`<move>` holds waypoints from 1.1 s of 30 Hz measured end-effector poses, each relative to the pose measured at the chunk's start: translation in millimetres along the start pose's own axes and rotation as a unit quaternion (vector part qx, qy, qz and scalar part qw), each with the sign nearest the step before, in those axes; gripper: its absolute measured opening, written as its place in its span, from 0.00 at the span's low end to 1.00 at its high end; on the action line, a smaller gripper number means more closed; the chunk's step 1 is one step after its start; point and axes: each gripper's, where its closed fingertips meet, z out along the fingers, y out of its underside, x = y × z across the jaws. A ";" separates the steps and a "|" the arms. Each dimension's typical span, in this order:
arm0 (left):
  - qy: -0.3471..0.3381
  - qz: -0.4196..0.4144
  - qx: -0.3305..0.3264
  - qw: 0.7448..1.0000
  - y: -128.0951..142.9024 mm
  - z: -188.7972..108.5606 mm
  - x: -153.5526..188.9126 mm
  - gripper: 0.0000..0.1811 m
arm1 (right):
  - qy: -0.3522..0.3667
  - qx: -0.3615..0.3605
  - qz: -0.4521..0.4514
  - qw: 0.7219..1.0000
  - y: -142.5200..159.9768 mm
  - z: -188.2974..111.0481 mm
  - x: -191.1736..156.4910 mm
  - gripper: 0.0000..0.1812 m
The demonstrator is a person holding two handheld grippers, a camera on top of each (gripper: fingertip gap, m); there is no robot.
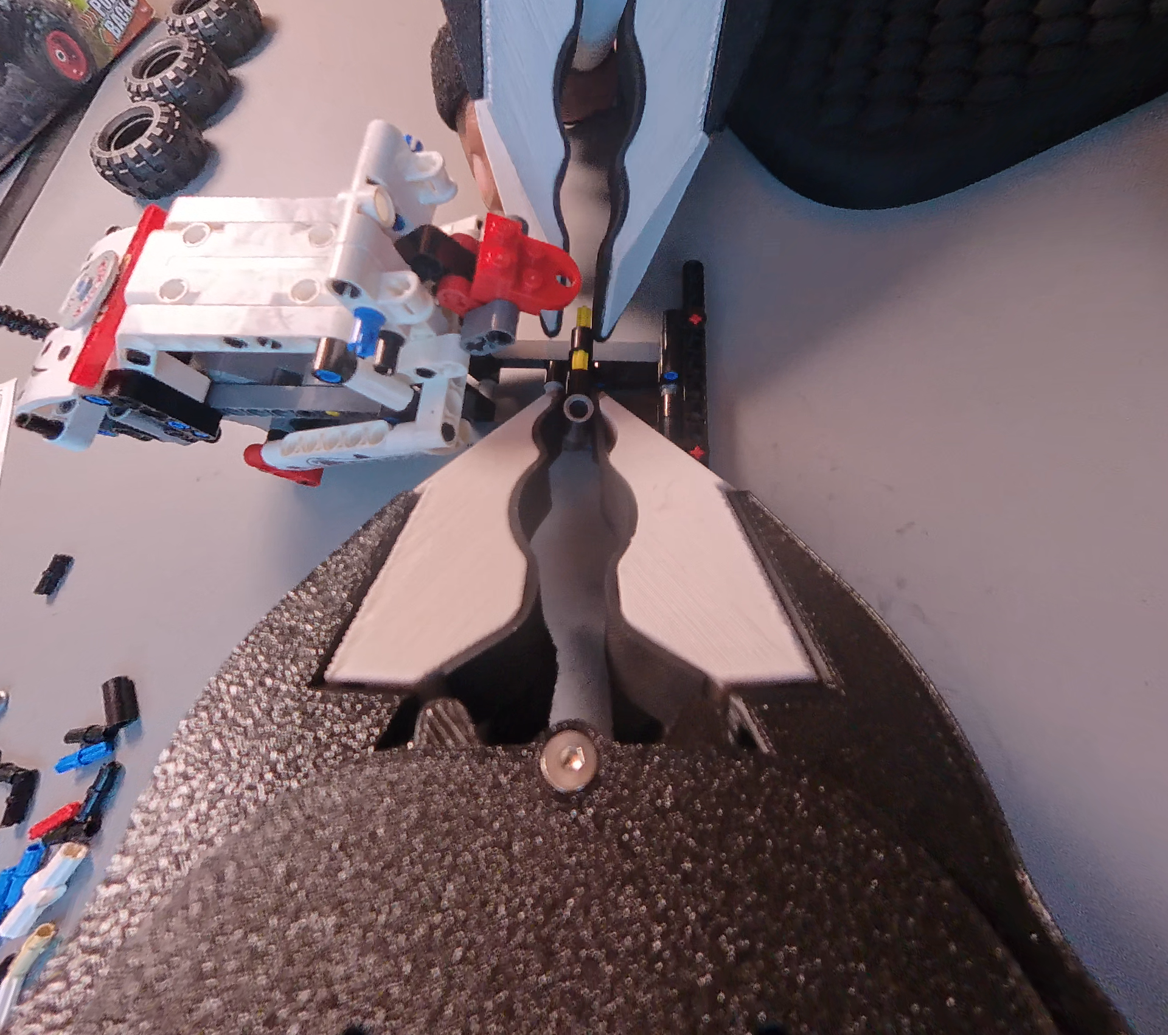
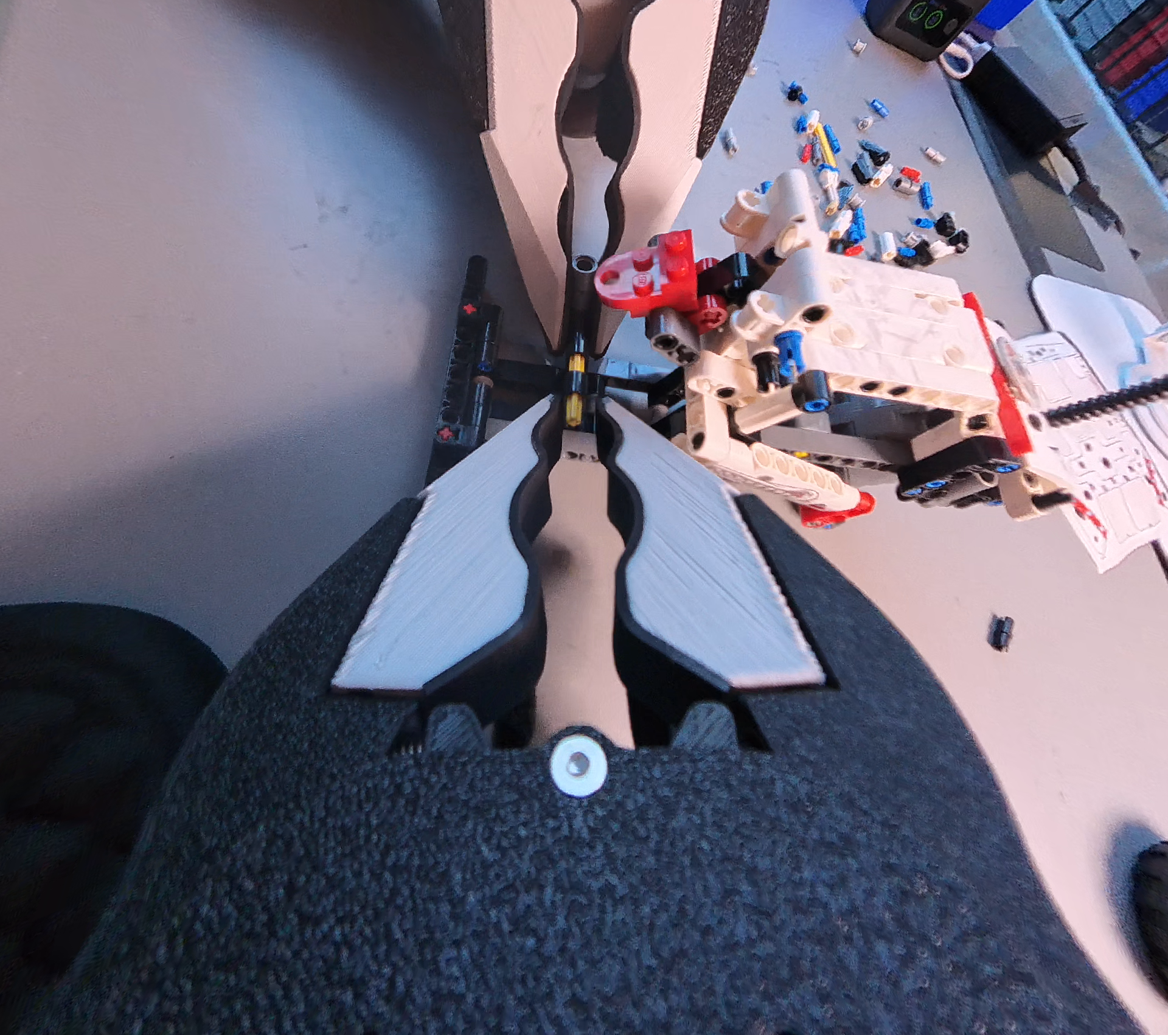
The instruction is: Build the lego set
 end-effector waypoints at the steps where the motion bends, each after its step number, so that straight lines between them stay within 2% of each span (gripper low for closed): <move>1: -0.001 0.001 0.000 1.000 0.6 -0.8 0.0 0.03 | -0.001 0.004 0.004 1.000 -0.4 -2.1 0.3 0.05; 4: -0.004 0.008 -0.001 1.000 1.2 -1.0 0.6 0.04 | -0.007 -0.001 0.002 1.000 1.4 -2.5 -2.4 0.02; 18: 0.001 0.019 -0.007 1.000 1.3 -1.7 4.1 0.03 | -0.011 -0.008 0.005 1.000 1.3 -3.0 -5.4 0.02; 22: -0.005 0.023 -0.001 1.000 1.7 -2.0 3.7 0.04 | 0.004 -0.010 -0.001 1.000 -8.8 6.3 -7.0 0.11; 24: -0.002 0.028 -0.006 1.000 2.9 -2.2 4.2 0.03 | 0.019 -0.014 -0.018 1.000 -10.3 10.1 -5.0 0.04; 33: -0.003 0.049 -0.028 0.998 3.6 -2.6 4.8 0.04 | 0.003 -0.004 0.003 1.000 -10.1 9.1 -6.0 0.04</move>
